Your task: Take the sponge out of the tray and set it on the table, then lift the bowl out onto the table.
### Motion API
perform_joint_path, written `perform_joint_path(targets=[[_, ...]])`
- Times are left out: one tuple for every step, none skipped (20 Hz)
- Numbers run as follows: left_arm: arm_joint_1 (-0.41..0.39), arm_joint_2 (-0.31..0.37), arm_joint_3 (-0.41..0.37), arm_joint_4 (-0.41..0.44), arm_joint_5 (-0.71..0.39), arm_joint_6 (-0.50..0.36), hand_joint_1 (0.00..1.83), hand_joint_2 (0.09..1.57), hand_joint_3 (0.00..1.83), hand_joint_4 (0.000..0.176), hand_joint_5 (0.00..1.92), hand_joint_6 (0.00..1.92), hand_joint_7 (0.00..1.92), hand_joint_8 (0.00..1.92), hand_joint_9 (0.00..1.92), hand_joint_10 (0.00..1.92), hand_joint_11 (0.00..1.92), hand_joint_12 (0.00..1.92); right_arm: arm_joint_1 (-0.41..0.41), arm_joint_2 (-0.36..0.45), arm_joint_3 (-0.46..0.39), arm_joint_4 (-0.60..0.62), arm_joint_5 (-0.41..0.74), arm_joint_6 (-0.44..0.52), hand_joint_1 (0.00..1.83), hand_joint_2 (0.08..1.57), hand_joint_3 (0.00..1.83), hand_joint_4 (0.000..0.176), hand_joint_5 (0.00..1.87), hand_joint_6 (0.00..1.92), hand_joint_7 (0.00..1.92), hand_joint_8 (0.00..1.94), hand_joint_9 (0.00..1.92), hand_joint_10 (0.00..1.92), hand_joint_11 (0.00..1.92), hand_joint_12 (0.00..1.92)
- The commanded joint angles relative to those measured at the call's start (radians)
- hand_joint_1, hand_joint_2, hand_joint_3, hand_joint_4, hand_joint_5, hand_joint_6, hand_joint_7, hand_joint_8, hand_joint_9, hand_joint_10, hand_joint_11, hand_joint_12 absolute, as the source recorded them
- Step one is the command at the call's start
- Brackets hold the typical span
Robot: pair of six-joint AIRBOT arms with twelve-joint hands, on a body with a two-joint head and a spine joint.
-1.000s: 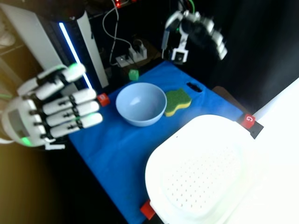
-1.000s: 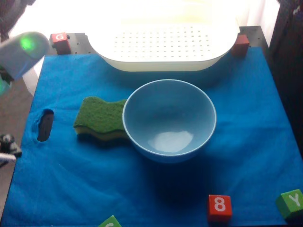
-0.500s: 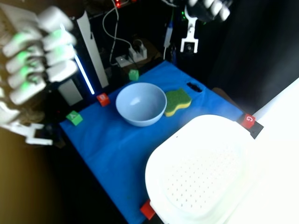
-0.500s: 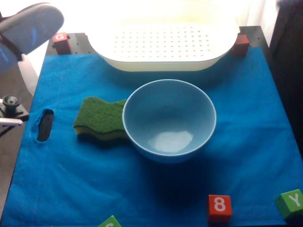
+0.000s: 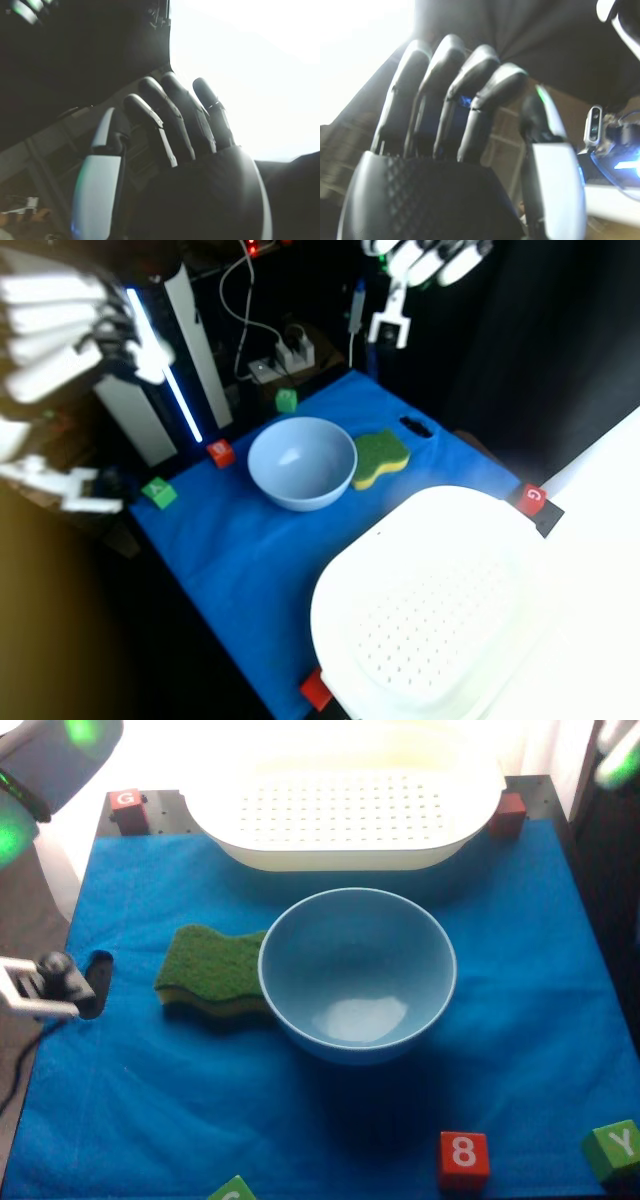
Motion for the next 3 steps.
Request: perform_joint_path(targets=[[-0.008, -0.007, 0.0, -0.014, -0.107, -0.016, 0.42, 1.39, 0.0, 0.0, 0.61, 0.94, 0.67, 0.88, 0.56, 0.97, 0.25, 1.21, 0.01, -0.007, 0.006, 0.039, 0.095, 0.019, 0.33, 1.21, 0.0, 0.14, 0.99, 0.99, 0.59, 1.46, 0.43, 1.58, 0.19, 1.78], [-0.015, -0.018, 0.005, -0.023, -0.107, -0.016, 0.43, 1.36, 0.0, 0.0, 0.58, 0.97, 0.69, 0.83, 0.59, 0.94, 0.27, 1.07, 0.016, -0.016, 0.009, 0.041, 0.095, 0.018, 0.31, 1.22, 0.0, 0.145, 0.92, 1.21, 0.55, 1.54, 0.4, 1.58, 0.2, 1.64], [-0.015, -0.018, 0.005, -0.023, -0.107, -0.016, 0.45, 1.34, 0.0, 0.0, 0.51, 1.04, 0.62, 0.95, 0.53, 1.01, 0.23, 1.12, 0.016, -0.016, 0.009, 0.041, 0.095, 0.018, 0.34, 1.23, 0.0, 0.136, 0.94, 1.28, 0.55, 1.59, 0.39, 1.61, 0.19, 1.69]])
